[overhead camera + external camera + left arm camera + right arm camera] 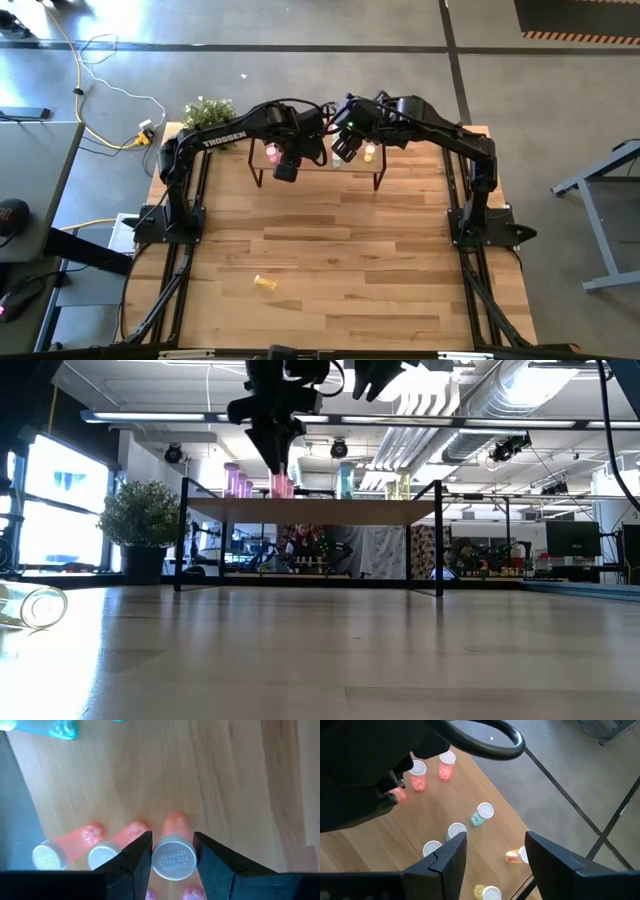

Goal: Pick and place medicine bottles onto shelf by color
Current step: Put the orange pill bottle on the shelf aligned with the other orange pill bottles

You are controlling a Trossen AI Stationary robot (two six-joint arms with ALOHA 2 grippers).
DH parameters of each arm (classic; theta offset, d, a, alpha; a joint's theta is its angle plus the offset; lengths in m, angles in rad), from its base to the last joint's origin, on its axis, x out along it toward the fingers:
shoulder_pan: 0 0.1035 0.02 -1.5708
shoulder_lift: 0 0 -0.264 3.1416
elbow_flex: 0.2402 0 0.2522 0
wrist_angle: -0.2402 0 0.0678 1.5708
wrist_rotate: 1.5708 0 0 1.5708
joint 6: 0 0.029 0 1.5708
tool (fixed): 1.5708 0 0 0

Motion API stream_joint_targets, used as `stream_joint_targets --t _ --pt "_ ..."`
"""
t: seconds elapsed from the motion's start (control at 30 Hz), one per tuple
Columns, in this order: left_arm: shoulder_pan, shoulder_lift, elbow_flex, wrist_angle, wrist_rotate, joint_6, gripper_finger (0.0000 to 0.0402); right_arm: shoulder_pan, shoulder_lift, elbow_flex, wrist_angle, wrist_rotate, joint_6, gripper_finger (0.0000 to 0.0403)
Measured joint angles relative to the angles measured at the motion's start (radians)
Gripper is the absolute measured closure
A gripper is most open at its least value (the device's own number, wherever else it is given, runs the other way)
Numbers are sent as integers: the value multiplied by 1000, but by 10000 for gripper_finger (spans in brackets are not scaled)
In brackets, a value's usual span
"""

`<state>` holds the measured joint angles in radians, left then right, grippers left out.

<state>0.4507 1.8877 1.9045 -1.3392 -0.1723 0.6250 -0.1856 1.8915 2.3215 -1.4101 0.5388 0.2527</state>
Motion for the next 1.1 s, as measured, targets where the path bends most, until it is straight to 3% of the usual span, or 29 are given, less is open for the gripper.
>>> stream_joint_targets --t 1.1 --pt "-1 -1 0 27 -20 -11 266 0 0 0 -1 0 0 210"
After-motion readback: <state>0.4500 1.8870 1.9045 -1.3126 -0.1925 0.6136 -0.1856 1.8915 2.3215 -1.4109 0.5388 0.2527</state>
